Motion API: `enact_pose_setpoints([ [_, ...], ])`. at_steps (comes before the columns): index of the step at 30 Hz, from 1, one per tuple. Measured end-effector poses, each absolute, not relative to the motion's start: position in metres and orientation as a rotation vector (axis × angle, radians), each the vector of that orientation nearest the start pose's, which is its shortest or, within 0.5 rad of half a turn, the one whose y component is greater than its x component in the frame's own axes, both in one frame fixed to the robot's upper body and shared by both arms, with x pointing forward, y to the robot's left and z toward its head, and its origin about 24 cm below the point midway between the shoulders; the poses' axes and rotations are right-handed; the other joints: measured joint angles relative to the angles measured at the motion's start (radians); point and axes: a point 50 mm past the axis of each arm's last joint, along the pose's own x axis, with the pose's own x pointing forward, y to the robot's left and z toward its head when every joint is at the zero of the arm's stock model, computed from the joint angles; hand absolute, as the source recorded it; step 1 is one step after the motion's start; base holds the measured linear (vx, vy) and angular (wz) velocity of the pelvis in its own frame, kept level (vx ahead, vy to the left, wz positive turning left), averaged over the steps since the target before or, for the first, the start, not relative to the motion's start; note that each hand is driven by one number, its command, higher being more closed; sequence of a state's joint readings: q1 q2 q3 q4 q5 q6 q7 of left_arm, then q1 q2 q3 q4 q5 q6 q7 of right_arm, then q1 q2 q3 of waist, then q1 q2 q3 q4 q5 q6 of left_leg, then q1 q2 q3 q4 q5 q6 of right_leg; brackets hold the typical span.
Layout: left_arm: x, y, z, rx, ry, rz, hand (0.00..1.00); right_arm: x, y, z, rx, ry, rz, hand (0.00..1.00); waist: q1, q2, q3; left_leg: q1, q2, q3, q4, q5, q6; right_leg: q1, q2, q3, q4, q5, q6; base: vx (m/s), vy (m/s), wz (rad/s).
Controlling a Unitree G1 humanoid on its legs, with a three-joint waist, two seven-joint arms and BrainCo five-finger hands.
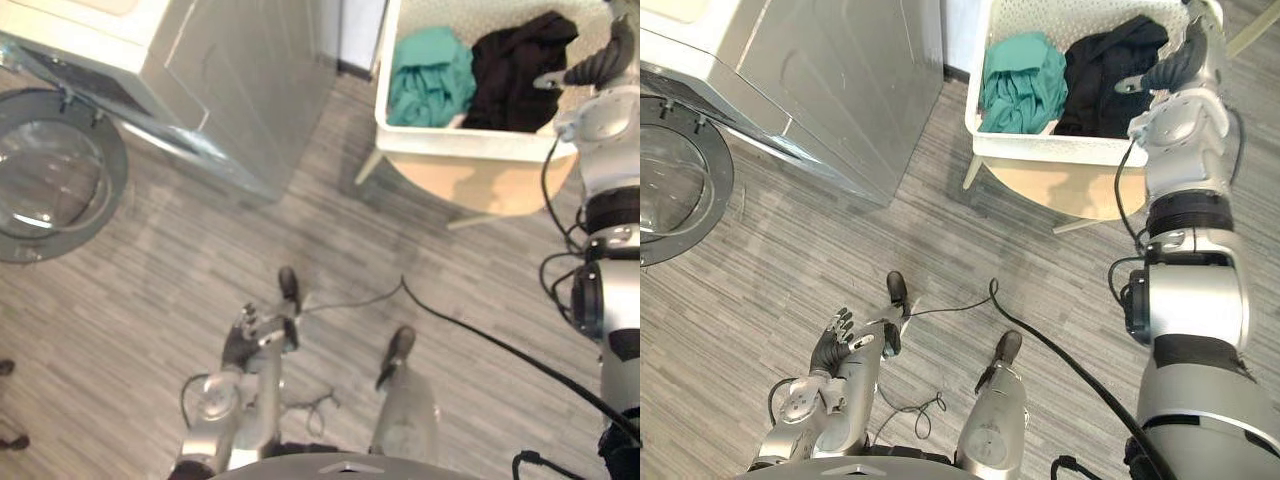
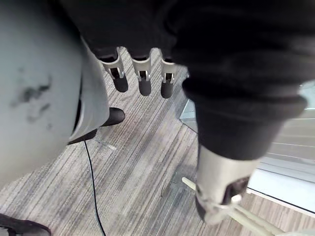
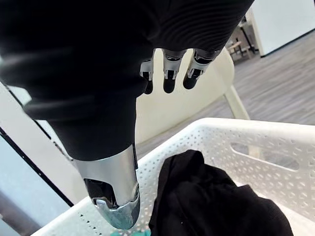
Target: Pick up the laundry basket with both hands and put the clothes into the washing machine.
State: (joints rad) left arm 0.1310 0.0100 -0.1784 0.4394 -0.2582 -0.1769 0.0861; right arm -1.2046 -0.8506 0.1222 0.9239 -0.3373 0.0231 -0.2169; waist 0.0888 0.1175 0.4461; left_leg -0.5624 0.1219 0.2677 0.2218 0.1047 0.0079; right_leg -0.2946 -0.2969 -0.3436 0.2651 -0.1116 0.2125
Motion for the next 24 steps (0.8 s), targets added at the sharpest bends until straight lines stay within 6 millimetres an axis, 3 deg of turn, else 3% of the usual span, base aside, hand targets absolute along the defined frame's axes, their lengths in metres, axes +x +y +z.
enact_pose_setpoints([
  [8,0.205,0.148,-0.061,-0.408,0.357,0.221,0.0,0.37,-0.317,0.321,-0.975,-0.294,-0.56,0.0,0.016,-0.034,0.029,-0.07,0.036,0.007,0.002,0.011,-0.014,-0.088,0.015,-0.031,0.041,0.0,-0.003,0.01,-0.029,-0.05],
  [13,0.218,0.154,-0.048,-0.577,0.271,0.31,0.0,0.37,-0.306,0.342,-0.932,-0.371,-0.541,0.0,0.04,-0.058,0.043,-0.148,0.065,0.002,0.024,0.02,-0.017,-0.139,0.032,-0.072,0.055,-0.004,-0.022,0.02,-0.039,0.07],
  [18,0.224,0.162,-0.037,-0.589,0.209,0.349,0.0,0.369,-0.299,0.349,-0.929,-0.416,-0.525,0.0,0.061,-0.081,0.056,-0.217,0.078,-0.031,0.053,0.021,-0.017,-0.186,0.033,-0.116,0.119,-0.031,-0.043,0.01,-0.037,0.18],
  [22,0.225,0.163,-0.035,-0.571,0.197,0.344,0.0,0.372,-0.294,0.346,-0.967,-0.405,-0.504,0.0,0.072,-0.082,0.057,-0.239,0.073,-0.052,0.054,0.037,-0.015,-0.196,0.023,-0.158,0.164,-0.057,-0.052,0.0,-0.037,0.23],
  [24,0.228,0.162,-0.029,-0.573,0.173,0.327,0.0,0.373,-0.286,0.357,-0.988,-0.431,-0.499,0.0,0.081,-0.083,0.057,-0.241,0.072,-0.054,0.031,0.059,-0.016,-0.206,0.023,-0.167,0.183,-0.071,-0.061,-0.03,-0.05,0.17],
])
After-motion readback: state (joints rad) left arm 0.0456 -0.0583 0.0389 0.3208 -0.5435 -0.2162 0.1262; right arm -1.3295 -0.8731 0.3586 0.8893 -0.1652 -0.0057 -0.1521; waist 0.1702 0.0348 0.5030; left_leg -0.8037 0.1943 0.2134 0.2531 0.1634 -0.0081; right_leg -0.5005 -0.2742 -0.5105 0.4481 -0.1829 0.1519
